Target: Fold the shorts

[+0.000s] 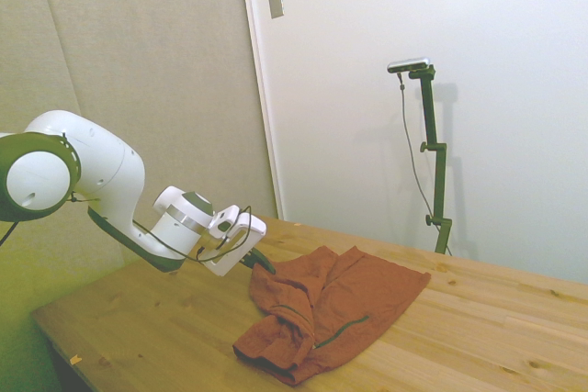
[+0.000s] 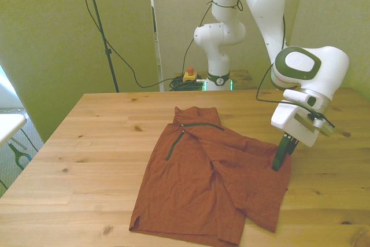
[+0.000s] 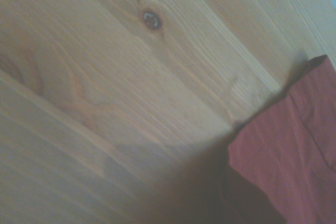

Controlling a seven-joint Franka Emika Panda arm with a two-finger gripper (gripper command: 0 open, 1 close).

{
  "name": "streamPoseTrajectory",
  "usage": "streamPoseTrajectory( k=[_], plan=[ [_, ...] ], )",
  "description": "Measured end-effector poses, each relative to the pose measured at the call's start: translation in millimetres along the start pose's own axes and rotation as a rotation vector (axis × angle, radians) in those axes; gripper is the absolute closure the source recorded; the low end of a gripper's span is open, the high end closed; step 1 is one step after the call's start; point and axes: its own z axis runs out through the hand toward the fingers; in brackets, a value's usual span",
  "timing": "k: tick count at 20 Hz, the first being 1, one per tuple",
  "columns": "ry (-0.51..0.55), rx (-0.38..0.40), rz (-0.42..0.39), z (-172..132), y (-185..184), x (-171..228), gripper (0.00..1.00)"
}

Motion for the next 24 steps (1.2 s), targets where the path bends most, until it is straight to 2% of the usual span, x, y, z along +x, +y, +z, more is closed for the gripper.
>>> streamPoseTrajectory(
  k=[8, 18, 24],
  plan=[
    [0.061, -0.009, 0.119, -17.6, 40.8, 69.7, 1.00],
    [0.071, -0.100, 0.216, 19.1, 129.7, 138.6, 1.00],
    [0.076, -0.133, 0.262, 37.0, 163.2, 165.5, 1.00]
  ],
)
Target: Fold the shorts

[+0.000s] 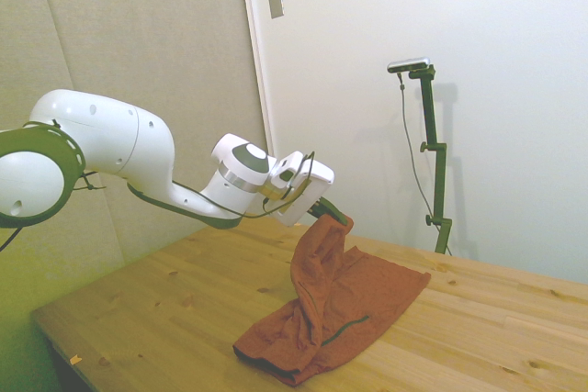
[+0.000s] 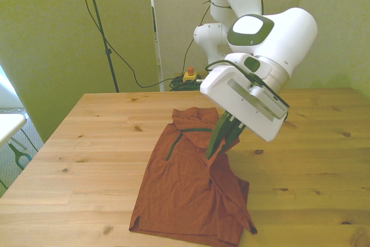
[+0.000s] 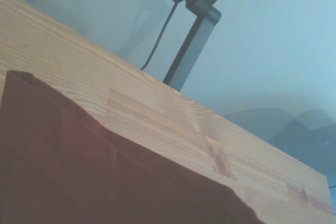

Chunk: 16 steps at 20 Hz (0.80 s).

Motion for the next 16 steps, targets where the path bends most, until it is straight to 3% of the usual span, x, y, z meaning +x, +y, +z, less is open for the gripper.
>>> streamPoseTrajectory(
  k=[5, 6, 12, 16],
  plan=[
    [-0.001, -0.049, 0.043, 25.5, 42.8, 34.8, 1.00],
    [-0.004, -0.060, 0.050, 33.1, 51.5, 38.3, 0.00],
    [-0.053, -0.101, 0.110, 105.5, 91.6, 36.4, 0.00],
    [-0.061, -0.113, 0.127, 124.5, 102.3, 46.3, 0.00]
  ],
)
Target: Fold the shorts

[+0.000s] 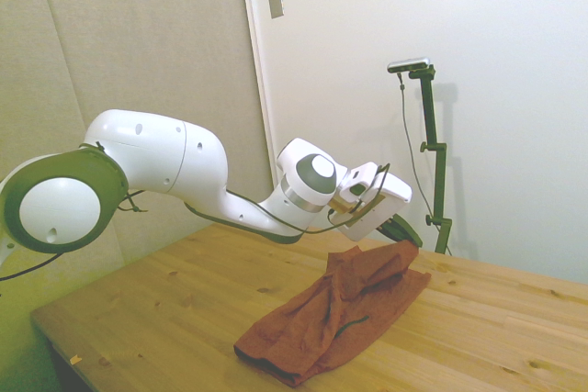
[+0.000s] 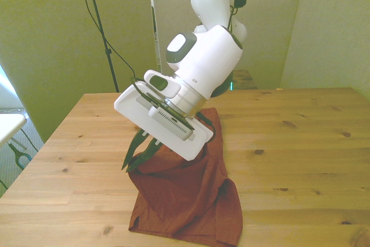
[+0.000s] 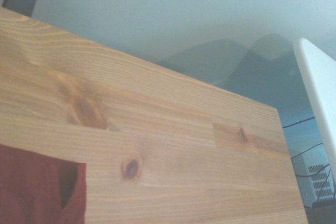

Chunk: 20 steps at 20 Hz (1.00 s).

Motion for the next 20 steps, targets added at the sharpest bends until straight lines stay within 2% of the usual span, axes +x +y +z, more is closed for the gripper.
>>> streamPoseTrajectory(
  k=[5, 9, 12, 15, 20],
  plan=[
    [-0.008, 0.020, 0.035, -5.8, 7.9, 22.0, 0.00],
    [-0.176, 0.105, 0.088, -30.6, -1.4, 13.4, 0.00],
    [-0.343, 0.135, 0.093, -85.0, -6.9, -12.4, 0.00],
    [-0.535, 0.161, 0.064, -160.5, -1.2, -50.7, 0.00],
    [-0.833, 0.213, 0.005, -248.3, 45.0, -117.4, 0.00]
  ],
)
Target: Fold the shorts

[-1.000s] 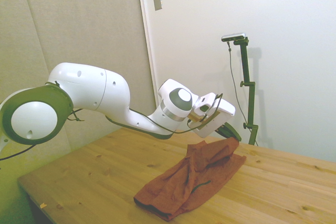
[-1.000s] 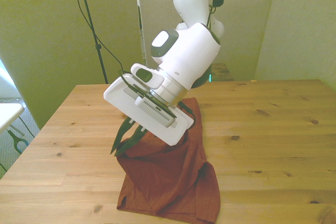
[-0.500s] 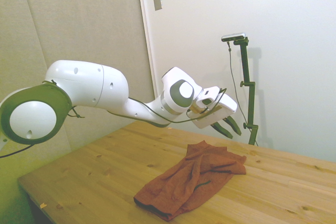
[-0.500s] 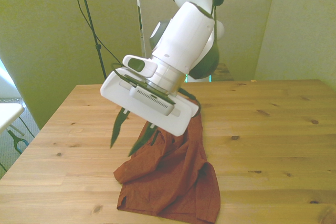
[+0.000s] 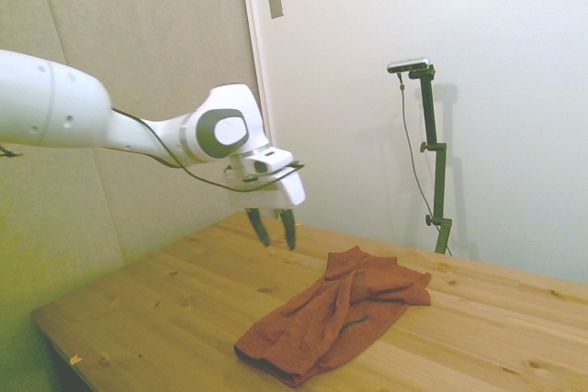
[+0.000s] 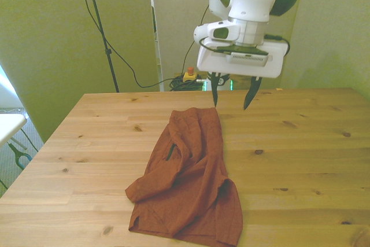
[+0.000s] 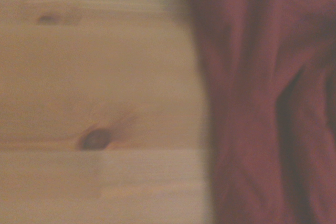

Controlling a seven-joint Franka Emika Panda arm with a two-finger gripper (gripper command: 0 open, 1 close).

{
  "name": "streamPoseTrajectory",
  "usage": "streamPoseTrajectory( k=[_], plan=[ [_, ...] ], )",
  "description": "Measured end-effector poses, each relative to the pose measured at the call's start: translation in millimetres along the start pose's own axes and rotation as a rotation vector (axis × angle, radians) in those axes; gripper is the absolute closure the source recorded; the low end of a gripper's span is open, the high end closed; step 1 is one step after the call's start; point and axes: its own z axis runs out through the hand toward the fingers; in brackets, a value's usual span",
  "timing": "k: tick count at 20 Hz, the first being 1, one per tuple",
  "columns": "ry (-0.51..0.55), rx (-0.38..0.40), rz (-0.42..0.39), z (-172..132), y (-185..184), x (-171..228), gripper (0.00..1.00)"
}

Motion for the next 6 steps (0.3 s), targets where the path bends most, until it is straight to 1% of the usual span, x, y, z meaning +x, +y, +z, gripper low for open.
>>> streamPoseTrajectory(
  k=[1, 2, 6],
  plan=[
    [-0.052, 0.007, -0.021, -2.7, 11.3, -19.6, 0.00],
    [-0.079, 0.008, -0.039, -7.3, 23.5, -36.3, 0.00],
    [-0.103, 0.024, -0.084, -28.1, 71.1, -91.4, 0.00]
  ],
)
